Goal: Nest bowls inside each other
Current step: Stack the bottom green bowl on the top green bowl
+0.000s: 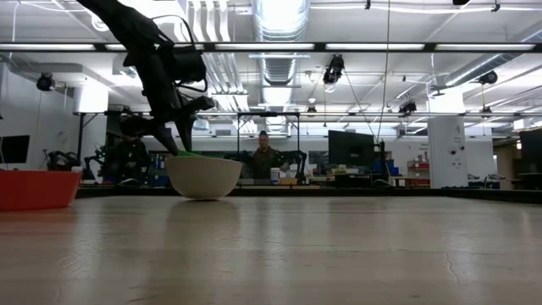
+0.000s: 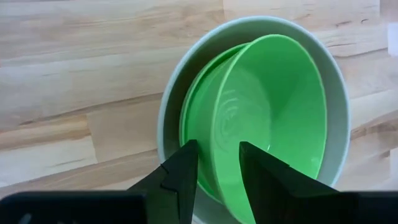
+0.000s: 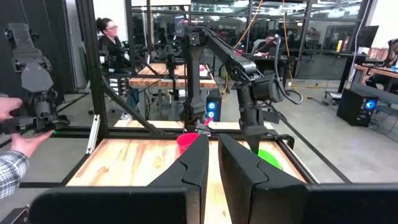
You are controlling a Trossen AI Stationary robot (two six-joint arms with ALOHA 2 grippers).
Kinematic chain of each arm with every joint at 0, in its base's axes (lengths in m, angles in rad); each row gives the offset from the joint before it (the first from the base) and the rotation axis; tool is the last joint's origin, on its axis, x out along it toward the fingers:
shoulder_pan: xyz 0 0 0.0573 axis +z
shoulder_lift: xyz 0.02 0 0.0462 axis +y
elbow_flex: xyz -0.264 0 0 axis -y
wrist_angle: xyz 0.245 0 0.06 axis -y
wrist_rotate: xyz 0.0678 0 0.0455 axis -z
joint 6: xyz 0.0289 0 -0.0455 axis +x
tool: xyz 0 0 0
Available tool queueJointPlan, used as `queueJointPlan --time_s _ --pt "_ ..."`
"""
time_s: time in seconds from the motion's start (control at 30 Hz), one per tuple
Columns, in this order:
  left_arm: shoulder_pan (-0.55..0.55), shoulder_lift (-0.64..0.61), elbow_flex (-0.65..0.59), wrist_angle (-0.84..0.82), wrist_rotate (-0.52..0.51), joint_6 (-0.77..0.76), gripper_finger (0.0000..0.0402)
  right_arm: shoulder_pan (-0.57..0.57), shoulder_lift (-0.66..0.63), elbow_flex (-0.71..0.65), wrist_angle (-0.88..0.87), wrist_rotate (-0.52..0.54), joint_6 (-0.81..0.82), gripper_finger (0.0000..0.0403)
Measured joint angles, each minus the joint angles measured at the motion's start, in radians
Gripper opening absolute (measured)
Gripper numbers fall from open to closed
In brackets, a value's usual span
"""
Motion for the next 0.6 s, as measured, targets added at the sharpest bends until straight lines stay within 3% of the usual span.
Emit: queueJointPlan --time_s 0.6 --pt "0.004 -0.004 -0.001 -0.009 0.028 0.007 0.0122 0.000 0.000 0.000 0.000 0.000 0.000 0.0034"
